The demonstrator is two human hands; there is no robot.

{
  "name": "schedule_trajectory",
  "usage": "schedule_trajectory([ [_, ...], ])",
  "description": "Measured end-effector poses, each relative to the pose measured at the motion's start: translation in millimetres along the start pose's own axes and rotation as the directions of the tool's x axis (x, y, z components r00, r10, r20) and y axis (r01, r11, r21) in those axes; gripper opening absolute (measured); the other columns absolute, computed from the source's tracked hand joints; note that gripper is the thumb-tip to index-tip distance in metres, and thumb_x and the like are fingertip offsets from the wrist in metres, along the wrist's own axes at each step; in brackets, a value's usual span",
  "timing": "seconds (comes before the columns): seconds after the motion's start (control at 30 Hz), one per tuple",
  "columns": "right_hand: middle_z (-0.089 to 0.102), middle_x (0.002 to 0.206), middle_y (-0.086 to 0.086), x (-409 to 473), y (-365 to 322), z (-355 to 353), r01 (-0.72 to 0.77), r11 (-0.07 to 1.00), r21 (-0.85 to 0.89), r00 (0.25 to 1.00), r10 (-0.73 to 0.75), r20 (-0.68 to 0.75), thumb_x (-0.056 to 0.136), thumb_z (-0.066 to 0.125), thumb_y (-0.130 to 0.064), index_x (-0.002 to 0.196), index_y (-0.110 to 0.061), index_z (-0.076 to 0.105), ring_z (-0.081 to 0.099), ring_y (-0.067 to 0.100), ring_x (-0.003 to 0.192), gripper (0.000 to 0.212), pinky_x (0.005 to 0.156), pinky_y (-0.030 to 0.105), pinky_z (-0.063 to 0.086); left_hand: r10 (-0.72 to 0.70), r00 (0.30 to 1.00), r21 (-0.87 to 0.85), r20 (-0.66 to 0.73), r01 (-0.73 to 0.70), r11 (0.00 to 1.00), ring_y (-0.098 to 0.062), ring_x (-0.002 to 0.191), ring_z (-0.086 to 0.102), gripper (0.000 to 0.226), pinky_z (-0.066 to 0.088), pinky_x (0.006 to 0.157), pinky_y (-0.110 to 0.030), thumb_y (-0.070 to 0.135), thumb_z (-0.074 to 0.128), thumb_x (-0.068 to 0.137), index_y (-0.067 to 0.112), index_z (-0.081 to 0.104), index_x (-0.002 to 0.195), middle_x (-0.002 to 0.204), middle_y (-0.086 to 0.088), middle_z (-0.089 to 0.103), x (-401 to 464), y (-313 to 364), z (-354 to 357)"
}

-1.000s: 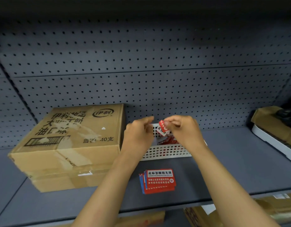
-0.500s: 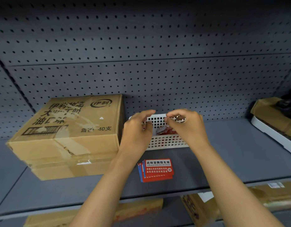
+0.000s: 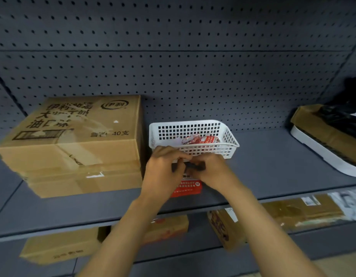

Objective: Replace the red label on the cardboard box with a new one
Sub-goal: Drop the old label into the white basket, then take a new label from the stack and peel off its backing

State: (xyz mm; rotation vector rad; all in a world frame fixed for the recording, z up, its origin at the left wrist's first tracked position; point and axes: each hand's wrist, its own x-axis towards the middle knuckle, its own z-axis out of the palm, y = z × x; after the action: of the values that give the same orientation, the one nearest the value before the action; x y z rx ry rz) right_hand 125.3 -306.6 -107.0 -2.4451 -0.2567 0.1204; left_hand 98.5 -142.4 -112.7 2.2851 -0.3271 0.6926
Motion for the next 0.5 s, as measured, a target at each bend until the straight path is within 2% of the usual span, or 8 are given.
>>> schedule_trajectory([
  [0.1, 0.069, 0.125, -0.004, -4.6, 3.7, 8.1, 0.024, 0.991, -0.128, 0.999, -0.019, 0.041, 0.078, 0.082, -0.044, 0.119, -0.029, 0.076, 0.061, 0.017, 0.119, 0.043, 0.099, 0.039, 0.054, -0.071, 0.991, 0.024, 0.111, 0.068, 0.997, -0.018, 0.096, 0.068, 0.030, 0.058, 0.085, -0.033, -0.001, 0.073, 0.077, 0.021, 0.078, 0.098, 0.101, 0.001, 0.076, -15.9, -14.6, 4.6],
  [0.17, 0.059, 0.127, 0.003, -7.0, 5.6, 8.7, -0.032, 0.984, -0.176, 0.998, 0.041, 0.051, 0.079, 0.084, -0.043, 0.127, -0.020, 0.071, 0.050, 0.020, 0.124, 0.054, 0.104, 0.034, 0.045, -0.161, 0.960, 0.079, 0.231, 0.146, 0.986, -0.020, 0.104, 0.066, 0.030, 0.056, 0.093, -0.037, 0.008, 0.075, 0.080, 0.023, 0.077, 0.106, 0.108, 0.001, 0.074, -25.5, -24.6, 6.7],
  [0.23, 0.060, 0.124, 0.004, -6.9, 7.9, 9.5, -0.051, 0.986, -0.162, 0.998, 0.055, 0.023, 0.077, 0.087, -0.041, 0.120, -0.019, 0.073, 0.053, 0.023, 0.121, 0.051, 0.100, 0.033, 0.045, -0.210, 0.939, 0.103, 0.272, 0.189, 0.977, -0.021, 0.111, 0.064, 0.032, 0.051, 0.099, -0.037, 0.016, 0.076, 0.084, 0.023, 0.074, 0.115, 0.115, 0.000, 0.071, -32.2, -29.8, 7.2],
  [0.37, 0.063, 0.113, 0.002, -8.3, 4.4, 10.8, -0.046, 0.988, -0.145, 0.998, 0.041, -0.036, 0.072, 0.091, -0.034, 0.104, -0.020, 0.071, 0.059, 0.021, 0.108, 0.041, 0.087, 0.031, 0.046, -0.227, 0.940, 0.120, 0.256, 0.202, 0.972, -0.021, 0.125, 0.057, 0.048, 0.045, 0.108, -0.030, 0.022, 0.075, 0.087, 0.019, 0.063, 0.134, 0.134, -0.004, 0.060, -35.0, -25.4, 5.2],
  [0.5, 0.061, 0.091, -0.006, -12.1, -2.7, 7.7, -0.051, 0.996, -0.074, 0.997, 0.046, -0.066, 0.076, 0.089, -0.026, 0.102, -0.019, 0.065, 0.062, 0.019, 0.092, 0.036, 0.074, 0.030, 0.049, -0.246, 0.931, 0.118, 0.270, 0.222, 0.968, -0.021, 0.133, 0.052, 0.055, 0.042, 0.111, -0.029, 0.023, 0.073, 0.089, 0.016, 0.057, 0.141, 0.143, -0.005, 0.055, -33.4, -21.8, 2.8],
])
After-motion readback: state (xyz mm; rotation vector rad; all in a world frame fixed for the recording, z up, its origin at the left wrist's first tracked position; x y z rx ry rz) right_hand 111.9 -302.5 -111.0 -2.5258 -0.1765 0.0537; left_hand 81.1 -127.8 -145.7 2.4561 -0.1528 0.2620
